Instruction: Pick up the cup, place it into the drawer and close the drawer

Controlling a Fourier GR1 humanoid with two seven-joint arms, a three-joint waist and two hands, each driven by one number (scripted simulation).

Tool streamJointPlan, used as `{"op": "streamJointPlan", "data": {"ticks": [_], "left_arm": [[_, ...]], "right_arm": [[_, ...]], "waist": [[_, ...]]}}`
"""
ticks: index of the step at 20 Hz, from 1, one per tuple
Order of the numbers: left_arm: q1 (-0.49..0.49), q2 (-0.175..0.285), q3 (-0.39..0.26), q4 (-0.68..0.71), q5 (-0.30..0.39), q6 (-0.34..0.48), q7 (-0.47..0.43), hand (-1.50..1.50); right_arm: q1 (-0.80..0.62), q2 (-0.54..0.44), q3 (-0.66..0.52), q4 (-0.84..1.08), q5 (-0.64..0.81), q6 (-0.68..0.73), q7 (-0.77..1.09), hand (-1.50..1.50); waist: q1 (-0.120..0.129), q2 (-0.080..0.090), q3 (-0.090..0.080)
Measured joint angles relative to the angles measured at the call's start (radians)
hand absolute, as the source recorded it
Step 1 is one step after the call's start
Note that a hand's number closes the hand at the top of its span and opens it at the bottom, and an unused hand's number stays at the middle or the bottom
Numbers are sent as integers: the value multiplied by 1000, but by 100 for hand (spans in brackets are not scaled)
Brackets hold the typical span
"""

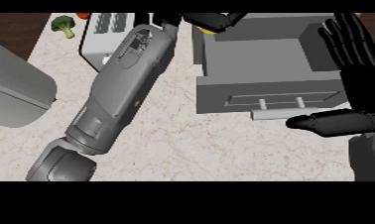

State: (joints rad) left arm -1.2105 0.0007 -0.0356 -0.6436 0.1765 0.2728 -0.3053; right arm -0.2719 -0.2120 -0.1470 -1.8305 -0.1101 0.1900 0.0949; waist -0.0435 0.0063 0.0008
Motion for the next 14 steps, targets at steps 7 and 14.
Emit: {"op": "streamJointPlan", "data": {"ticks": [7,14], "left_arm": [[-125,-1,-98,218,56,65,53,150],[-131,-1,-215,332,91,5,93,150]], "right_arm": [[-50,-7,0,34,-14,16,-10,-150],[-77,1,21,42,-19,30,-24,-150]], "waist": [[-42,14,1],[-96,28,2]]}}
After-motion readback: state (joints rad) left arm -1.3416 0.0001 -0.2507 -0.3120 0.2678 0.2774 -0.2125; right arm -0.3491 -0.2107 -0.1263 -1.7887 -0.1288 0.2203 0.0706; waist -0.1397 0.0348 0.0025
